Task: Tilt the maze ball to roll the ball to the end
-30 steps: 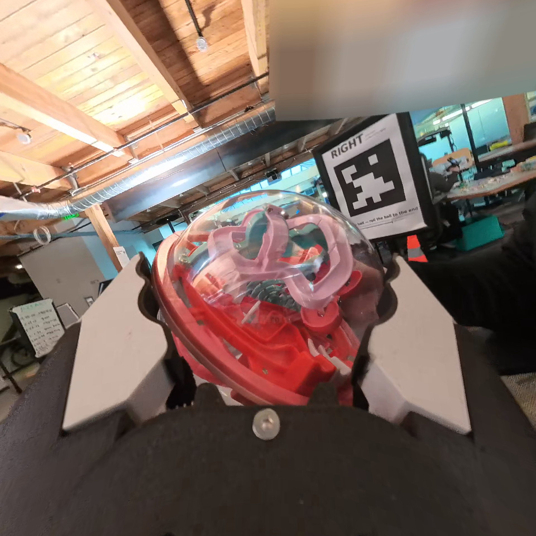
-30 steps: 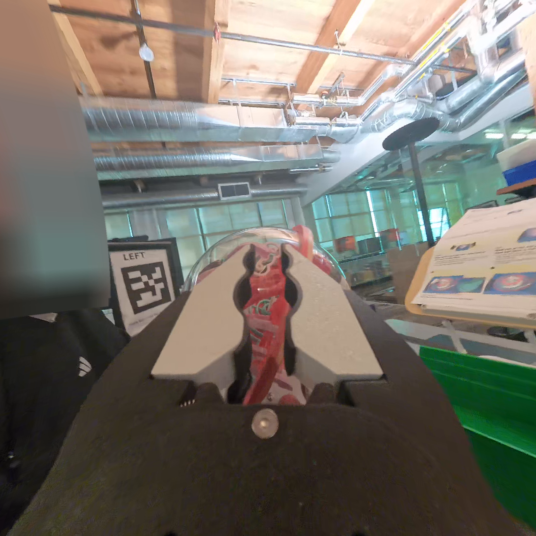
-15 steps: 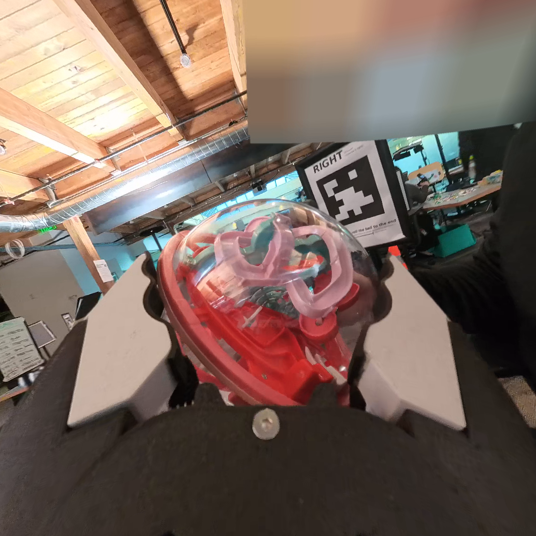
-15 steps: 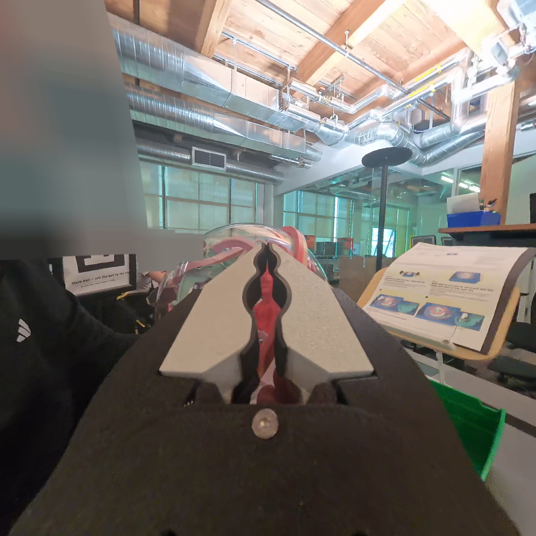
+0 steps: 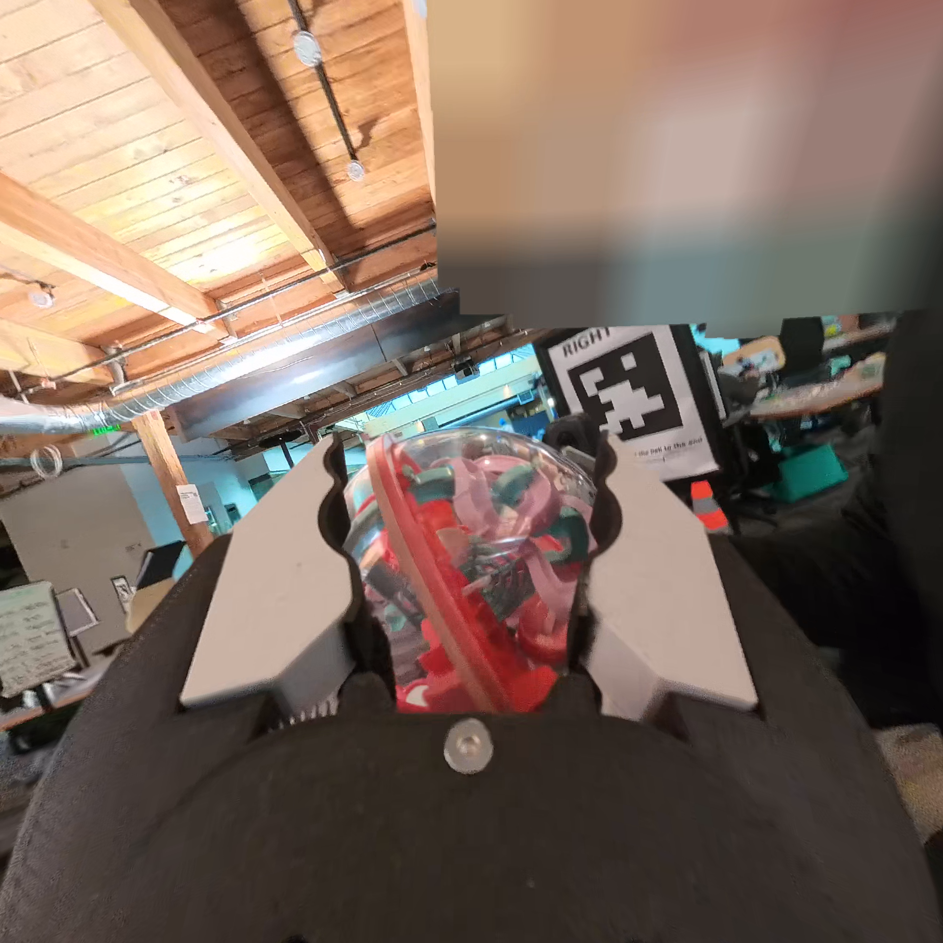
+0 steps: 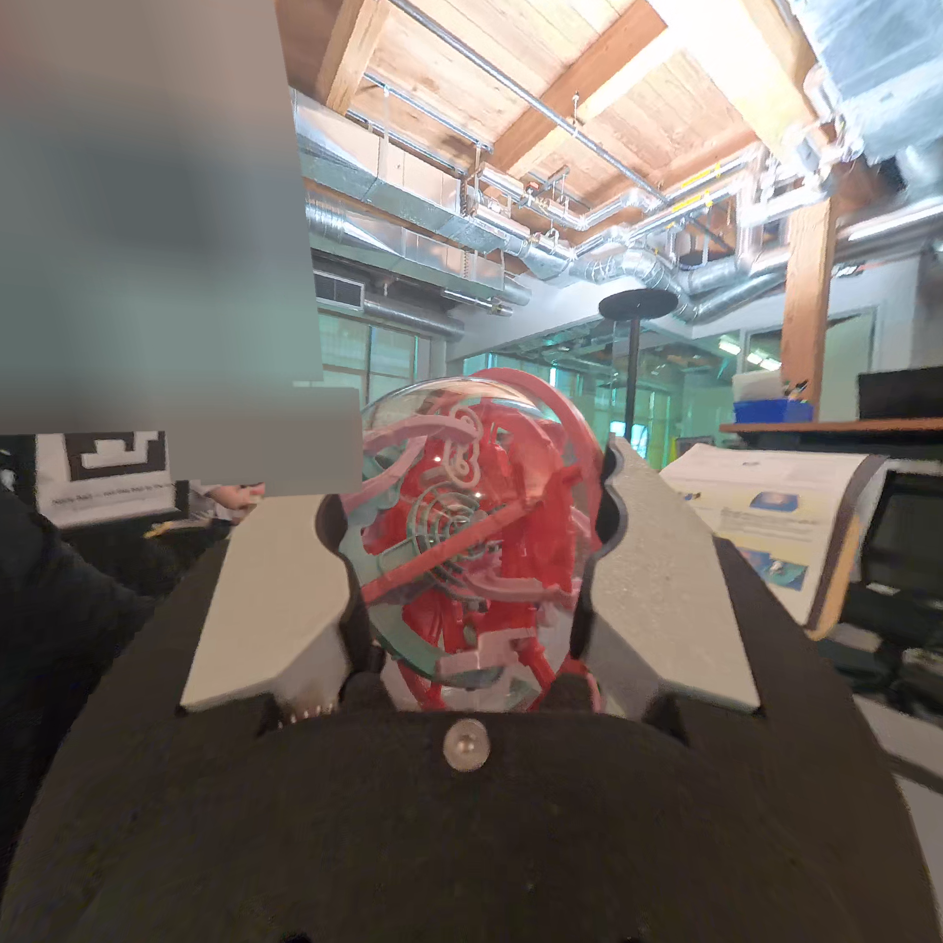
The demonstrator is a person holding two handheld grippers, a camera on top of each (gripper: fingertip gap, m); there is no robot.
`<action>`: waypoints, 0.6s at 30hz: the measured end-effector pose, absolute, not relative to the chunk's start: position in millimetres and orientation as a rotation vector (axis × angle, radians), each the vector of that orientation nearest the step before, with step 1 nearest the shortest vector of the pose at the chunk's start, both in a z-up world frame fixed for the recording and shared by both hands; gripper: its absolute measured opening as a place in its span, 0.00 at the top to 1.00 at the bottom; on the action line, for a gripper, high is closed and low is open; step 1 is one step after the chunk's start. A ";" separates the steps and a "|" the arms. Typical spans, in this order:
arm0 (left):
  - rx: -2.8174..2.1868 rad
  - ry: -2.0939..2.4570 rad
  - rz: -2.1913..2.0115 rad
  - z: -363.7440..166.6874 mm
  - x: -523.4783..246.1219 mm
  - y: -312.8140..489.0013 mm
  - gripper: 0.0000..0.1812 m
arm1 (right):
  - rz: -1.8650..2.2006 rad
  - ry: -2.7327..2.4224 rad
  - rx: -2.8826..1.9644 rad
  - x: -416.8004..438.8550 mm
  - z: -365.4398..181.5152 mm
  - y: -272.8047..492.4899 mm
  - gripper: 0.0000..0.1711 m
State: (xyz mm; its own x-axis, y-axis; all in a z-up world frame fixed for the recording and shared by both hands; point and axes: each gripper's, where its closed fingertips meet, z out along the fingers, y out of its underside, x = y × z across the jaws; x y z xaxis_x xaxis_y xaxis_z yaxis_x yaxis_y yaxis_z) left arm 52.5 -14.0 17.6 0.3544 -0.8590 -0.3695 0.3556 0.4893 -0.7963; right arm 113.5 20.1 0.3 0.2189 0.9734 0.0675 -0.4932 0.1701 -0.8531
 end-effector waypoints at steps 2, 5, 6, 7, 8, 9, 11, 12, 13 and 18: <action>-0.693 0.828 -0.927 21.9 45.2 -6.2 0.51 | 1.060 -0.772 -0.761 112.2 4.9 14.3 0.48; -0.672 0.746 -1.001 26.8 33.7 1.0 0.60 | 0.862 -0.892 -0.704 103.1 7.0 2.9 0.55; -0.652 0.731 -1.020 27.9 31.2 1.4 0.65 | 0.821 -0.923 -0.670 101.4 9.2 -2.7 0.60; -0.648 0.726 -1.039 28.1 30.9 2.6 0.69 | 0.771 -0.967 -0.641 98.3 9.3 -8.1 0.65; -0.636 0.728 -1.048 28.8 30.8 2.4 0.73 | 0.723 -1.004 -0.611 95.3 9.0 -13.1 0.68; -0.628 0.729 -1.053 29.9 31.7 2.2 0.71 | 0.698 -1.007 -0.578 94.4 12.2 -17.4 0.71; -0.592 0.684 -1.068 37.6 27.8 2.7 0.69 | 0.690 -0.976 -0.521 96.5 21.9 -22.7 0.72; -0.559 0.683 -1.061 41.6 26.2 -0.5 0.69 | 0.678 -0.979 -0.497 96.9 24.6 -25.4 0.73; -0.535 0.683 -1.057 45.8 25.7 -3.6 0.69 | 0.669 -0.985 -0.480 97.7 26.8 -27.4 0.73; -0.448 0.733 -1.090 66.9 32.2 -24.9 0.74 | 0.676 -0.936 -0.343 113.5 45.0 -43.0 0.73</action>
